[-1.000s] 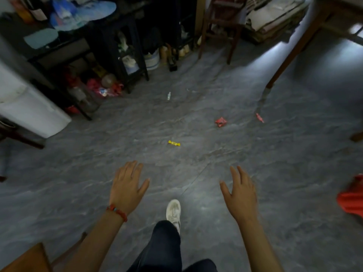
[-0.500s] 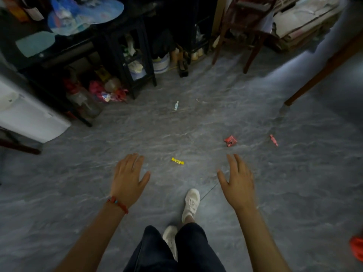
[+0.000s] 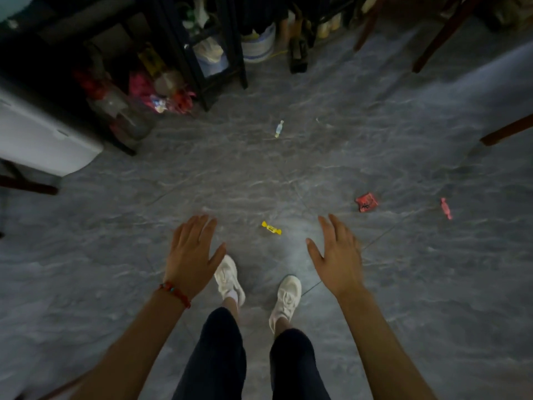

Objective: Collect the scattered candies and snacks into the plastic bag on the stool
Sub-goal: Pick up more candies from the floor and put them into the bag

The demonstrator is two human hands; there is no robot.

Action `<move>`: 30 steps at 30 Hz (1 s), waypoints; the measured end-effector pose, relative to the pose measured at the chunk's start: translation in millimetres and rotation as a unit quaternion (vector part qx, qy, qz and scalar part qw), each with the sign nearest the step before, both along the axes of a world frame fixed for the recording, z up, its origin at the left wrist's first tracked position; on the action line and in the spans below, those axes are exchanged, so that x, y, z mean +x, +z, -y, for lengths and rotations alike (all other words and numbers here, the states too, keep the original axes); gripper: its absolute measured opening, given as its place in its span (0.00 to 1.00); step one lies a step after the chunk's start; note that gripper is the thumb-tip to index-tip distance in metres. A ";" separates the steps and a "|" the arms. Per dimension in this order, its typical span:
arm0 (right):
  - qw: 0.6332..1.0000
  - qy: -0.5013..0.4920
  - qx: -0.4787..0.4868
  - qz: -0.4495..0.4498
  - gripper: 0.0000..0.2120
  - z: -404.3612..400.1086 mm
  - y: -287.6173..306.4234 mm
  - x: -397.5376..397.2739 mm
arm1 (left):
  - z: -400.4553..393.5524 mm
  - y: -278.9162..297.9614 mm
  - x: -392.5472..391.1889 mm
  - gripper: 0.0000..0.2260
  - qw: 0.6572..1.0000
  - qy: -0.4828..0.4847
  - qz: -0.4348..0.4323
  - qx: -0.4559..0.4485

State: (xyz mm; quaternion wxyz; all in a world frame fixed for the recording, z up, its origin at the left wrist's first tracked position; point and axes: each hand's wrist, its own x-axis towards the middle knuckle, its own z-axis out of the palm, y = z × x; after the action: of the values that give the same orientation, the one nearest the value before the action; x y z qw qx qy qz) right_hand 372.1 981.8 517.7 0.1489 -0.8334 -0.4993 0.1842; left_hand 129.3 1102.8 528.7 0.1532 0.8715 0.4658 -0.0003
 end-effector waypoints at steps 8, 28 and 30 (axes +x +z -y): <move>1.000 0.007 -0.017 -0.003 0.25 -57.4 -159.0 -3.0 | -51.9 -148.8 29.5 0.24 1.000 -0.020 0.014 -0.012; 0.987 0.123 -0.104 -0.004 0.23 -113.5 -593.4 -28.0 | -91.6 -523.3 28.7 0.24 0.998 0.057 0.000 -0.013; 0.983 0.140 -0.120 0.013 0.22 -112.8 -613.7 -32.6 | -86.6 -539.6 25.2 0.24 0.997 0.071 0.002 -0.019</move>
State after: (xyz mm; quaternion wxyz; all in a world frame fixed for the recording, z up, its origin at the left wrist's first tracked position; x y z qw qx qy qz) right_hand 339.6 1094.6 -95.9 0.0142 -0.7696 -0.5869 0.2513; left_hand 154.5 1189.4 -10.9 0.1706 0.8333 0.5259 0.0031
